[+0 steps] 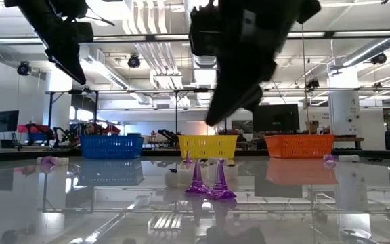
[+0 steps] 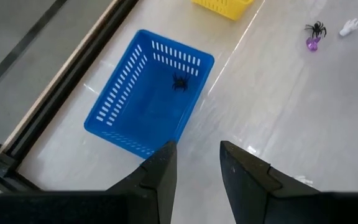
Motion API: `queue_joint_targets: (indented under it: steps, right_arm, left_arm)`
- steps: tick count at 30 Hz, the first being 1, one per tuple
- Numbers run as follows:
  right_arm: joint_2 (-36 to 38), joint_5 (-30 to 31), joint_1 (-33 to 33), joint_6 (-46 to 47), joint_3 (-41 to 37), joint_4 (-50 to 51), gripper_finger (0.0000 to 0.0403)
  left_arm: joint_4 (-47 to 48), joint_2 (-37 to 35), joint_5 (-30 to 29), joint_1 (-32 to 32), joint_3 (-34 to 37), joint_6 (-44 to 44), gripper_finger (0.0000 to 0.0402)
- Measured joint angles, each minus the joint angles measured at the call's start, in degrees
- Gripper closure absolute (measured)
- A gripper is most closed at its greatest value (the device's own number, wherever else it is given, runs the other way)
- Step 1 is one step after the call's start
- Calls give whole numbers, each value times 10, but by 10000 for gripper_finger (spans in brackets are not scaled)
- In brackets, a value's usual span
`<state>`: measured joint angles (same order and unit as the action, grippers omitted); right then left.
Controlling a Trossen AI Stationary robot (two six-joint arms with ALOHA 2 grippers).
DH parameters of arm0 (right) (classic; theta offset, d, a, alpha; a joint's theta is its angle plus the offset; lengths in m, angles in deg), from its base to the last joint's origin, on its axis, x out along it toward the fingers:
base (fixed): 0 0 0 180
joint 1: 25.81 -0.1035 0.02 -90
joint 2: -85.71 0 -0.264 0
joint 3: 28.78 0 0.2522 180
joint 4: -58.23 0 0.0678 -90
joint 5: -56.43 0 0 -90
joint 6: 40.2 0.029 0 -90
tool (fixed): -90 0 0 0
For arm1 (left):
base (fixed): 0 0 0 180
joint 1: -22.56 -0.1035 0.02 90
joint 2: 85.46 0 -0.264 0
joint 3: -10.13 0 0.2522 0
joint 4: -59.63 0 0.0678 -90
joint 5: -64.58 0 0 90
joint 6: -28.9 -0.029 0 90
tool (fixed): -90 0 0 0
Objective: Sort Halloween decoration
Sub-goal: Put the white skeleton toy into the yellow bin
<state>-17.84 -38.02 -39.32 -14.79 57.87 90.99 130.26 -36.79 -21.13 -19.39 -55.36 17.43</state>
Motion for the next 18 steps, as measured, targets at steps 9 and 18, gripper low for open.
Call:
queue_joint_targets:
  steps: [9, 18]
  right_arm:
    - [-1, -17, 1, 8, 22, 46, 393]
    - [-28, -72, -13, -34, 22, 48, 339]
  left_arm:
    - [2, 0, 0, 0, 0, -11, 296]
    - [2, 0, 0, 0, 0, -15, 296]
